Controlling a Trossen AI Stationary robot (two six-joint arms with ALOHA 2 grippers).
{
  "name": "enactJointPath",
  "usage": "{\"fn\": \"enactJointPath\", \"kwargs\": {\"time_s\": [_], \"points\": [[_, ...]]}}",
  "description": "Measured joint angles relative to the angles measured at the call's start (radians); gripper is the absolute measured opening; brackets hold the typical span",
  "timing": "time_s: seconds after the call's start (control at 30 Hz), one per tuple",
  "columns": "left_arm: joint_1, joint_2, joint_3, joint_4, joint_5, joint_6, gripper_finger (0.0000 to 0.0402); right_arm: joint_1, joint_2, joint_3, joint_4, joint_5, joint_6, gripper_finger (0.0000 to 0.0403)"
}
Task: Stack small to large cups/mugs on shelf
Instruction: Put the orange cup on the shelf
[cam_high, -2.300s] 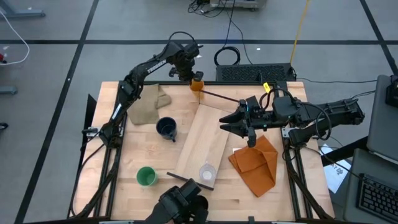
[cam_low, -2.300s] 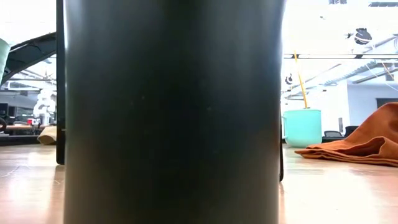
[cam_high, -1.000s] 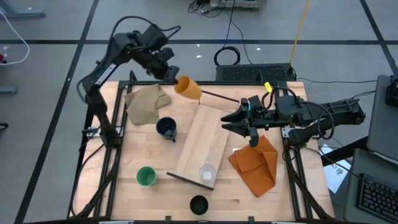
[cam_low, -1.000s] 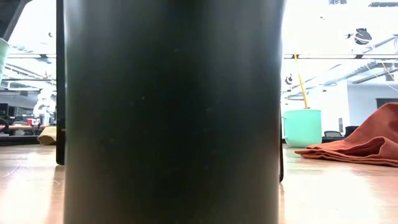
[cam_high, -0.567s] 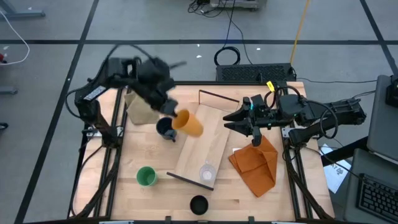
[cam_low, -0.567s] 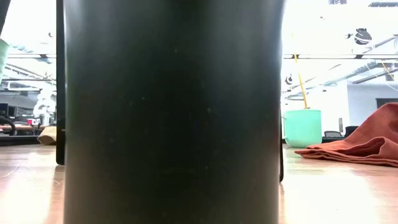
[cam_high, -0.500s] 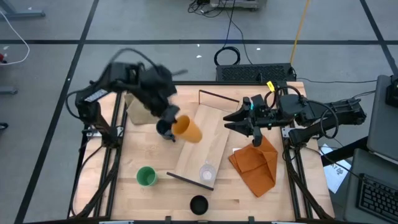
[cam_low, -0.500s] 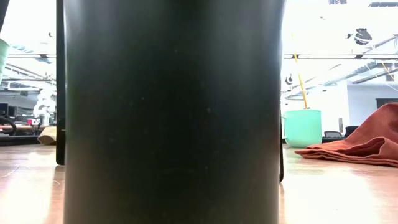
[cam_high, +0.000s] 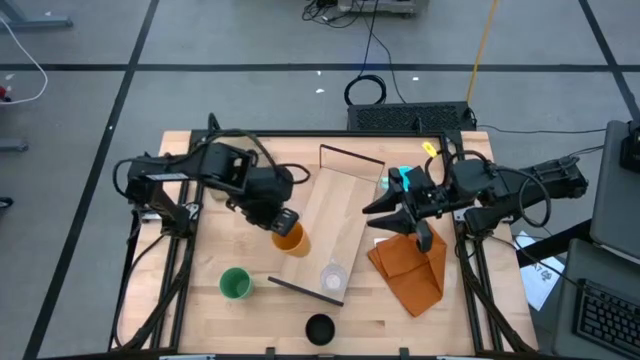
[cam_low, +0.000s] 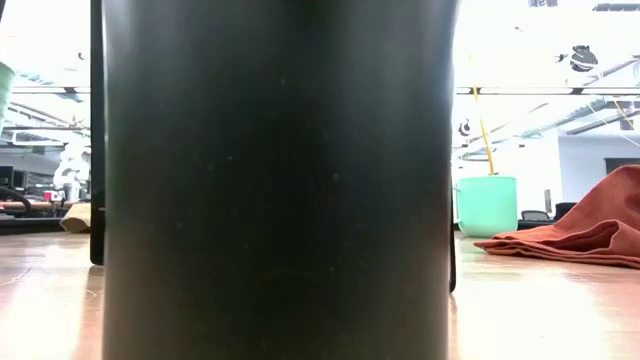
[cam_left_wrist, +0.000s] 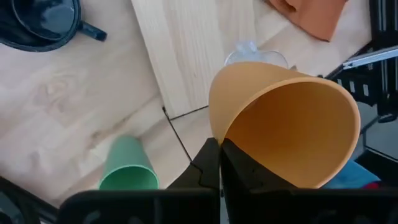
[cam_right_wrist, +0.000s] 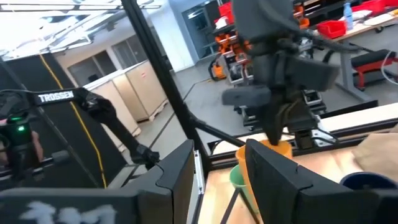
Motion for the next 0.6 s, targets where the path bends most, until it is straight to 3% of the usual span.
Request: {"fn": "enactJointPath", "kwargs": {"time_s": [0.17, 0.33, 0.6], "points": [[0.001, 0.004, -0.069, 0.002, -0.005, -0.015, 0.0, 0.005, 0.0, 0.0, 0.0, 0.0, -0.007, 0.0137], [-0.01, 0.005, -0.168, 0.002, 0.067, -0.036, 0.0, 0.009, 0.0, 0.0, 0.0, 0.0, -0.007, 0.0137], [-0.004, 0.004, -0.257, 0.003, 0.031, -0.026, 0.0, 0.017, 0.0, 0.0, -0.009, 0.0, -0.011, 0.0137]]}}
